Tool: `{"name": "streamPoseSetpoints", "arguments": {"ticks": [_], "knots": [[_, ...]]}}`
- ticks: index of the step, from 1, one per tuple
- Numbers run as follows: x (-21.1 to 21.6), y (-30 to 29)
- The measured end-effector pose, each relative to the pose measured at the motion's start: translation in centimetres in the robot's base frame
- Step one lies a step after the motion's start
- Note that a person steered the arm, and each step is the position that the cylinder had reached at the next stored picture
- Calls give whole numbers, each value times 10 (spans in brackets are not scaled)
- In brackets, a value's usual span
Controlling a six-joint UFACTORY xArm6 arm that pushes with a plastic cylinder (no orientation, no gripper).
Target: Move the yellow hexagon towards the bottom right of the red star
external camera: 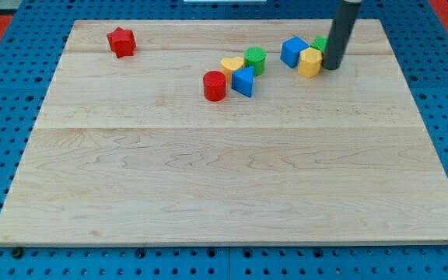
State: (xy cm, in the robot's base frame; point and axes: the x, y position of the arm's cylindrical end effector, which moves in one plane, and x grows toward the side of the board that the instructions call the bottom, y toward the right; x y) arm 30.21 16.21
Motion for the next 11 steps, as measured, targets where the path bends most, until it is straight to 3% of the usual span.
{"name": "streamPoseSetpoints", "arguments": {"ticks": [1,2,4,6,8,10,11], "knots": [[-6,-58],[28,-42],[51,-48],[-4,-107],[-4,-141],[-10,-226],[-41,-235]]}}
